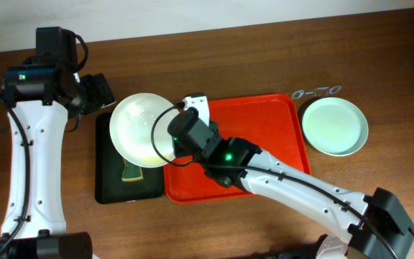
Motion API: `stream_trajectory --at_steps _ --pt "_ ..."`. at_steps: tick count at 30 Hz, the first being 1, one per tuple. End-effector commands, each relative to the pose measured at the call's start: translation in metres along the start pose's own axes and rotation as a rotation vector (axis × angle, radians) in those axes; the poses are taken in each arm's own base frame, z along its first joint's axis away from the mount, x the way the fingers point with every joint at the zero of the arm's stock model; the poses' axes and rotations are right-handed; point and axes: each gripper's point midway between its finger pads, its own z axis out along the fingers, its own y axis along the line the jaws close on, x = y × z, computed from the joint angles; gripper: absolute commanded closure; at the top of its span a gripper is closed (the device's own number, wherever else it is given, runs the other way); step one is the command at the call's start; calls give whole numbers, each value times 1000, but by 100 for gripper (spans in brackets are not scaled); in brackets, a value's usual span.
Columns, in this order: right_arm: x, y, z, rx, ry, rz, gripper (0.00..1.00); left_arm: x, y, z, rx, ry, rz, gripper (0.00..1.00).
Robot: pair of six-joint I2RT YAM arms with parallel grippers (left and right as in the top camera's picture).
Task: Clean dirty plates on tray and stack at the side
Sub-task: 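Lift the white plate by its rim with the right gripper and tilt it left, then tip the white plate over the black tray with the right gripper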
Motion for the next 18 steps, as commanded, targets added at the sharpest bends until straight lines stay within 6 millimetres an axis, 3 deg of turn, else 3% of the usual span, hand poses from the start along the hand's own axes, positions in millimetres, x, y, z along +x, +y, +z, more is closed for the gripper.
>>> stream_trajectory --at_steps 1,8,11,14,18 --pt "-9 9 -9 84 -96 -142 96 -2 1 -5 2 -16 -12 1" --pt "-1 36 -24 118 -176 -319 96 -2 1 -5 2 -16 -12 1" --pt "2 44 -22 129 -196 -385 96 -2 1 -5 2 -16 -12 1" --pt "6 64 -16 127 -235 -581 96 -2 1 -5 2 -16 -12 1" --pt "-13 77 -32 239 -367 -755 96 -2 1 -5 2 -16 -12 1"
